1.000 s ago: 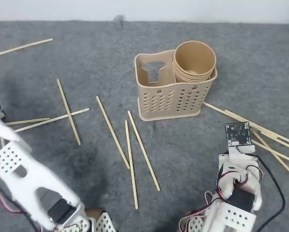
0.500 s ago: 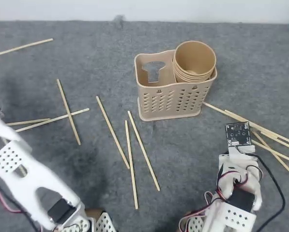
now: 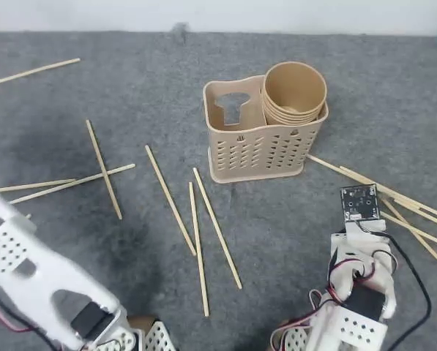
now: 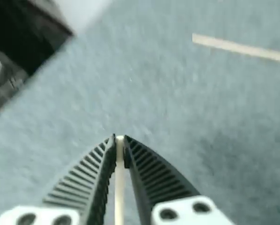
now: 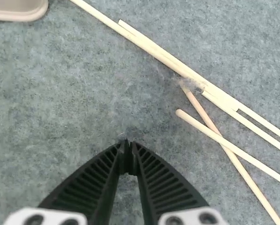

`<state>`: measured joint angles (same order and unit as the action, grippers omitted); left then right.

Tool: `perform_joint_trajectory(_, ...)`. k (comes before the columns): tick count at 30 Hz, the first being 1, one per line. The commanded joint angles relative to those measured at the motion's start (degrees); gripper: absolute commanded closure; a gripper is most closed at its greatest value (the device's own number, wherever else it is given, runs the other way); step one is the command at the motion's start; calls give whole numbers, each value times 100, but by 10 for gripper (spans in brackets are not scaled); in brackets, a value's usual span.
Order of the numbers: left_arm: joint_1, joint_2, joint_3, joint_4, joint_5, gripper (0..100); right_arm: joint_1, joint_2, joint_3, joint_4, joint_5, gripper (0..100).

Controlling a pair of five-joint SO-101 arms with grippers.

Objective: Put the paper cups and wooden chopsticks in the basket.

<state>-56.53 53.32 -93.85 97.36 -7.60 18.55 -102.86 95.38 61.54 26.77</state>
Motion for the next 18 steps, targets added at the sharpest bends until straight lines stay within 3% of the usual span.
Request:
perform_joint_trajectory(1, -176, -809, -268, 53, -123, 991, -22, 22, 114, 31, 88, 990)
perform_joint_trajectory(8, -431, -1618, -268, -211, -105, 991, -22, 22, 114, 40, 88, 990)
perform_joint_trajectory(12, -651, -2435, -268, -396, 378, 991, -22, 22, 114, 40, 88, 990)
perform_joint_trajectory(18, -642, -3534, -268, 123, 563, 991, -22, 22, 114, 40, 88, 990)
